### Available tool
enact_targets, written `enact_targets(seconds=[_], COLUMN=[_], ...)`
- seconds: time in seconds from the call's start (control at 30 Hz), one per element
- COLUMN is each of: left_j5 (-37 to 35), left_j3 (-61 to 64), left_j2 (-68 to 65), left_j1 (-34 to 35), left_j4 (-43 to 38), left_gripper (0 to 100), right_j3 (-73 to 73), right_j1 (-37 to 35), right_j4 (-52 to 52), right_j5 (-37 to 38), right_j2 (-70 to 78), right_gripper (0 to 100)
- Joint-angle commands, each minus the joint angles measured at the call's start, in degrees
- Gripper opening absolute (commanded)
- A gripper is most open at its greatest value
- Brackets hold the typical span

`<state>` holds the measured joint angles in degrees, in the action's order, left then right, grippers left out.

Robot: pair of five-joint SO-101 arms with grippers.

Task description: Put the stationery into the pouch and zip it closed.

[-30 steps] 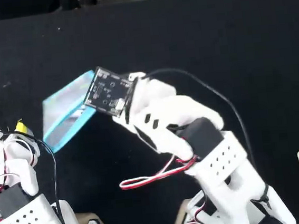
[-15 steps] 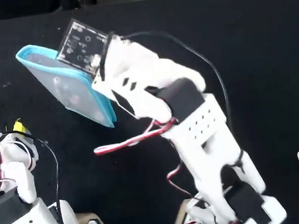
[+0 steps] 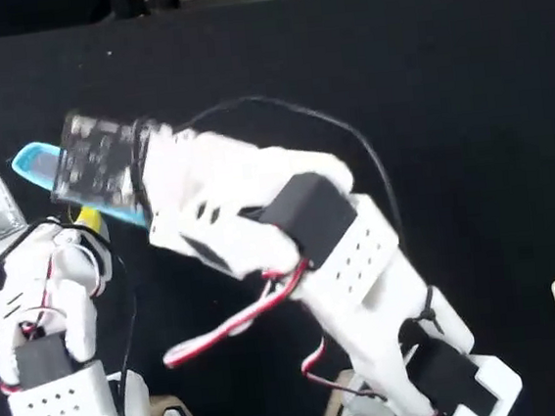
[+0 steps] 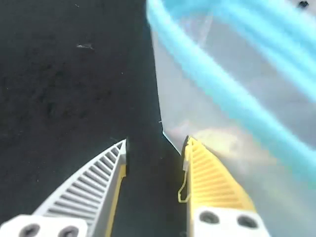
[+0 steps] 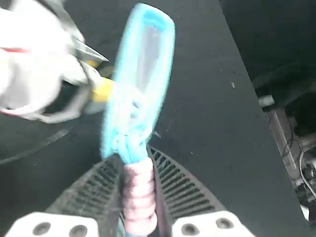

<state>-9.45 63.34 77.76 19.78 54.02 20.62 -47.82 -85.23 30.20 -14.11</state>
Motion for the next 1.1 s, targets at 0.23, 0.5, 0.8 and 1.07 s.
enact_targets(seconds=[0.23,0.5,0.8,1.07], left_j5=[0.00,-12.13,-14.51,-14.51], left_j3=[-2.33,-4.44,4.53,8.48], left_j2=[0.53,0.62,7.12,16.35], left_j1=[0.31,4.26,-1.80,-0.92], left_j4=[-6.68,-7.65,-16.88,-15.12], left_gripper=[20,27,30,30], right_j3=[3.74,3.74,4.09,4.09], right_j1=[-1.14,-1.05,-1.58,-1.14], right_j4=[0.09,2.37,2.11,2.46], right_j5=[0.00,0.00,0.00,0.00], right_j2=[0.48,0.75,0.75,0.75], right_gripper=[1.1,1.1,1.1,1.1])
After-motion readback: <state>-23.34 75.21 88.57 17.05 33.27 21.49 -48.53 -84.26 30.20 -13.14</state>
